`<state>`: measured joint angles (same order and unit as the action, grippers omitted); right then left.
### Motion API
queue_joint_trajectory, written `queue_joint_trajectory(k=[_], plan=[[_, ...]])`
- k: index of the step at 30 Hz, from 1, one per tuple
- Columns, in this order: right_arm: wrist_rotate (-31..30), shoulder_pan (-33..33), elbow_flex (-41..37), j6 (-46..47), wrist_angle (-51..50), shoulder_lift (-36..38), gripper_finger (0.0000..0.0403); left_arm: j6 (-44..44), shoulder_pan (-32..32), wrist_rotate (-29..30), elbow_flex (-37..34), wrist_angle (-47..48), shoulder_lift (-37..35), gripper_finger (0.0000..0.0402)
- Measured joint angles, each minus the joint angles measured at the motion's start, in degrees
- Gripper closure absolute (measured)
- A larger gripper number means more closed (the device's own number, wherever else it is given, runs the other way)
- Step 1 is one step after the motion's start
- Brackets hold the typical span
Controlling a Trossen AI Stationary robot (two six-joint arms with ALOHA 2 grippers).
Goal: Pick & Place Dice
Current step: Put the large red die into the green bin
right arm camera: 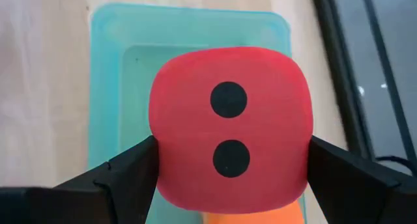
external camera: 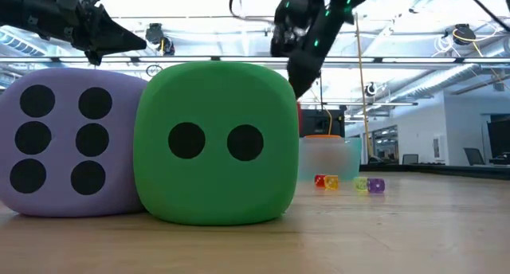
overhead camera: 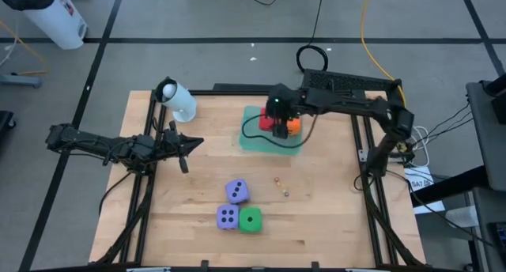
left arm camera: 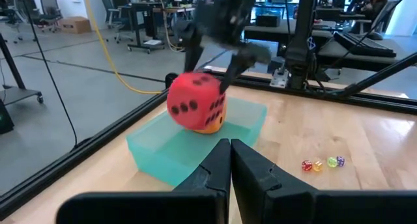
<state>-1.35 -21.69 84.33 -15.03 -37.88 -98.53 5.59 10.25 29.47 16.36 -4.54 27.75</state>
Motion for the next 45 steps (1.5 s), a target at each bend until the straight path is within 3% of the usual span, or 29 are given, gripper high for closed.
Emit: queue_joint_trajectory(k=[6,20,31,42,45], plan=[[0.18,-2.93,0.00,-4.29,1.83,-4.29,0.0073,-3.64,0.01,0.00,0.00,0.00,0.00,0.0382],[2.84,-4.60,0.00,-5.29,3.33,-4.60,0.0053,-7.46,0.01,0.01,0.00,0.04,0.00,0.0382],[-1.53,-4.99,-0.04,-0.38,0.75,-7.31,0.0047,-8.05,0.00,0.02,0.00,0.05,-0.01,0.0382],[-1.30,-5.09,0.02,1.25,-1.73,-7.07,0.0046,-7.64,-0.01,0.01,0.00,0.04,0.00,0.0382],[1.17,-5.10,0.02,1.32,-2.41,-7.09,0.0031,-7.64,0.00,0.00,0.00,0.04,0.00,0.0382]])
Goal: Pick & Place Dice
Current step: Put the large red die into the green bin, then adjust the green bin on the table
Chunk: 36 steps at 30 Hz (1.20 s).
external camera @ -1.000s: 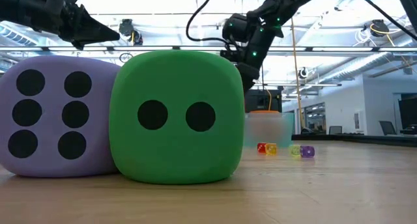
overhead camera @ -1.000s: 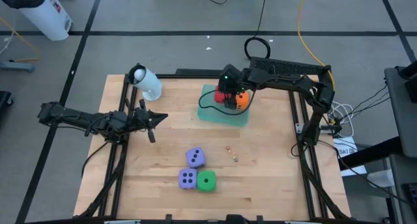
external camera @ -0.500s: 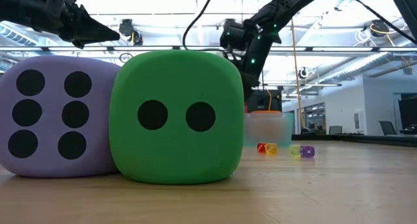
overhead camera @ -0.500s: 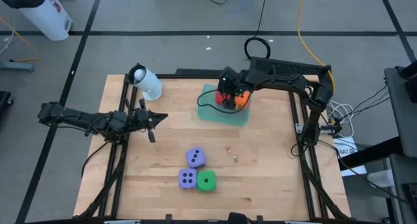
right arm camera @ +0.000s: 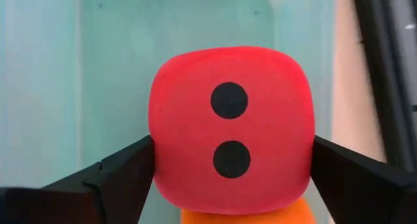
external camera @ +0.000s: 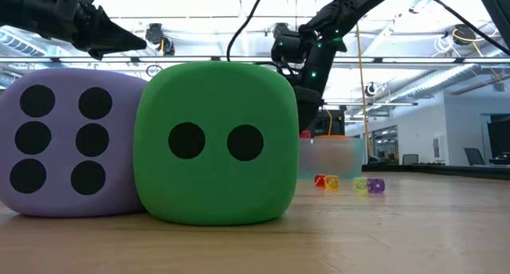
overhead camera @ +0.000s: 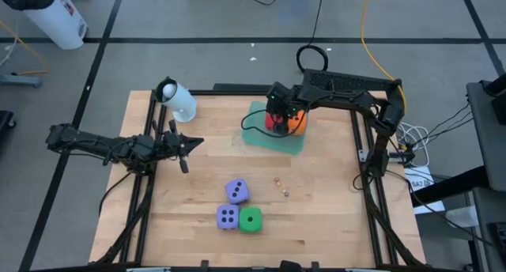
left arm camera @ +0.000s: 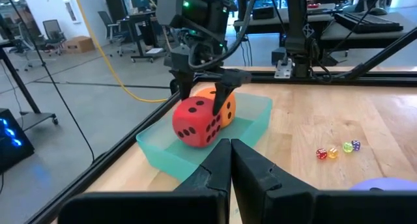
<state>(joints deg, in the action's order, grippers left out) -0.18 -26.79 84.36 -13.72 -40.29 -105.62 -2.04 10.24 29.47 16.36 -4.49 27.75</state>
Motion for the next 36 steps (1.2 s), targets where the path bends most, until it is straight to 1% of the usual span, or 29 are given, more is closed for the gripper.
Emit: queue_joint_trajectory(k=[3,6,11,17,22,25,27,30,31,33,36], plan=[[0.26,-0.12,0.00,0.97,-0.08,0.28,0.0008,0.87,0.02,-1.04,0.00,-0.01,-0.02,0.0382],[-0.15,-0.24,0.00,1.09,-0.86,0.37,0.0011,0.69,0.02,-1.42,0.00,-0.10,-0.01,0.0382],[-5.85,0.24,0.00,0.14,0.15,0.39,0.0005,1.05,0.01,-1.40,0.00,-0.13,0.00,0.0382],[-5.87,0.64,0.02,-1.58,2.11,1.60,0.0008,1.03,0.00,-1.40,0.00,-0.20,0.00,0.0382],[-6.04,1.95,0.54,-1.28,2.73,4.40,0.0009,1.03,0.01,-1.39,0.00,-0.19,0.00,0.0382],[-5.85,2.99,0.33,1.10,1.56,7.97,0.0009,0.74,0.02,-1.34,0.00,-0.14,-0.02,0.0382],[-5.30,4.01,0.43,2.92,3.61,10.56,0.0009,0.72,0.01,-1.14,0.00,-0.09,0.00,0.0382],[-1.21,5.44,-1.56,4.39,3.65,16.21,0.0009,0.74,0.02,-1.07,0.00,-0.07,-0.02,0.0382],[0.59,5.84,-2.61,5.16,6.52,18.18,0.0009,0.74,0.01,-1.08,0.00,-0.07,-0.02,0.0382],[2.00,6.24,-6.52,6.61,10.56,23.22,0.0010,1.47,0.01,-1.06,0.00,0.12,0.00,0.0382],[1.50,6.65,-14.21,10.05,15.38,30.52,0.0017,5.59,-0.76,-1.40,0.00,1.52,0.14,0.0385]])
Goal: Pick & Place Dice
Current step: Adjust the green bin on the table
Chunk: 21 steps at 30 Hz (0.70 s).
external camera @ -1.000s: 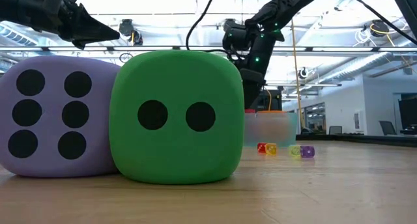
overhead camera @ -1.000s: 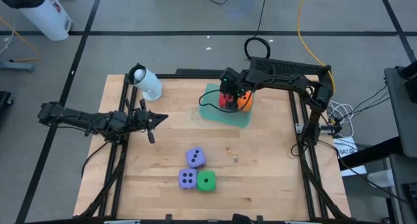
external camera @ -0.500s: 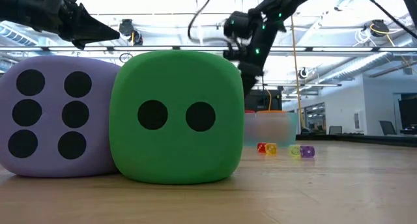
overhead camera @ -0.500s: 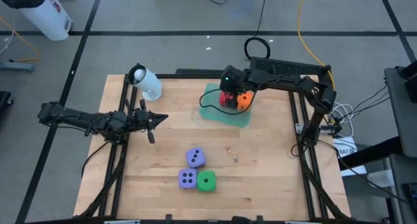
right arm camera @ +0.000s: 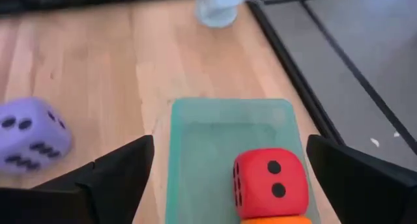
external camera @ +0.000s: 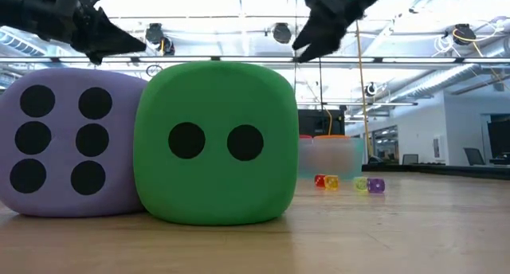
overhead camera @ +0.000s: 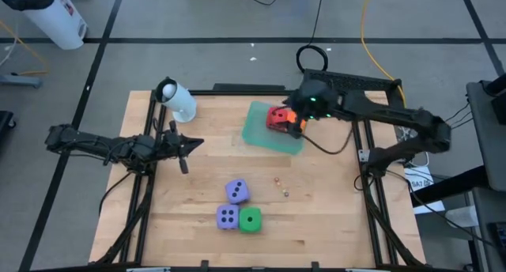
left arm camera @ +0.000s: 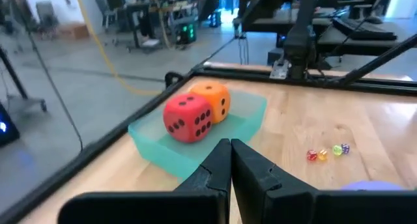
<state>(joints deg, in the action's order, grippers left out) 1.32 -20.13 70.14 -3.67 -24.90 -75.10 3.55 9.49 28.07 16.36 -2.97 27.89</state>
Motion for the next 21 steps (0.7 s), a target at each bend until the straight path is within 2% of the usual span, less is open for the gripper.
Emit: queue_joint_trajectory(k=[4,9,12,15,17,18,21], plan=[[-7.30,0.76,-12.85,5.06,5.70,8.07,0.0067,3.11,-2.96,-3.53,0.00,-0.14,4.25,0.0397],[-12.51,3.71,-25.50,10.39,12.48,13.94,0.0175,7.94,-7.36,-7.66,0.00,-4.46,16.26,0.0399],[-14.91,6.29,-30.18,12.50,16.79,15.29,0.0256,9.23,-9.71,-7.10,-0.02,-10.31,24.24,0.0397],[-14.85,8.75,-32.31,13.45,18.65,15.45,0.0338,11.09,-12.72,-7.36,-0.01,-17.01,30.04,0.0399],[-14.81,10.65,-32.72,14.28,19.53,15.40,0.0383,12.15,-15.14,-10.33,0.21,-19.62,33.25,0.0399],[-14.88,11.80,-32.73,14.80,19.66,15.44,0.0392,12.54,-16.39,-12.27,0.88,-19.68,34.92,0.0399],[-15.04,14.94,-32.74,17.74,19.50,15.45,0.0385,13.71,-19.26,-15.87,3.32,-19.05,39.28,0.0399]])
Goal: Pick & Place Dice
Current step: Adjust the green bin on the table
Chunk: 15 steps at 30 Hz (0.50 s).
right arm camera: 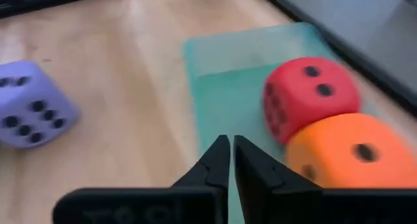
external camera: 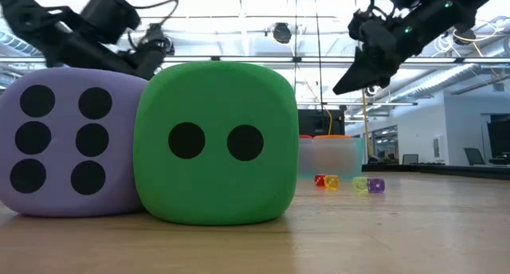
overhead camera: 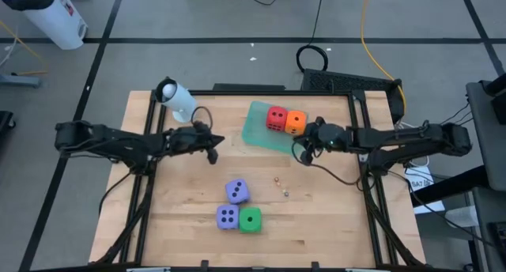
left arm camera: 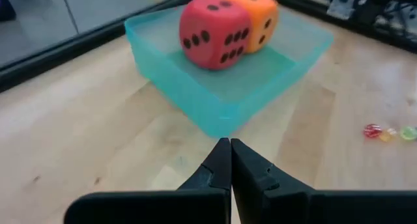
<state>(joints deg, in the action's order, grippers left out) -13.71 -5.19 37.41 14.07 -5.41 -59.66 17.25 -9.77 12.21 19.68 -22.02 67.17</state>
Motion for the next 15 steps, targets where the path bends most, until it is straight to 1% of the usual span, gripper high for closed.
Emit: queue_joint_trajectory(k=[3,7,10,13,15], plan=[[0.02,2.69,-0.04,2.09,-0.69,-0.29,0.0384,-0.16,-2.44,-1.83,3.14,-0.12,4.81,0.0398],[0.35,6.11,-0.06,4.97,-3.50,-1.66,0.0400,-0.88,-5.64,-2.05,7.46,0.60,10.25,0.0398],[0.44,8.11,-0.41,8.36,-6.23,-3.50,0.0399,-1.06,-8.27,-3.62,10.62,2.95,13.41,0.0394],[0.46,9.52,-1.81,10.93,-5.95,-5.52,0.0402,-1.64,-10.30,-5.32,13.06,4.45,16.40,0.0398],[0.39,9.99,-2.88,12.42,-6.03,-6.61,0.0402,-0.26,-11.02,-6.61,14.49,5.03,17.76,0.0399]])
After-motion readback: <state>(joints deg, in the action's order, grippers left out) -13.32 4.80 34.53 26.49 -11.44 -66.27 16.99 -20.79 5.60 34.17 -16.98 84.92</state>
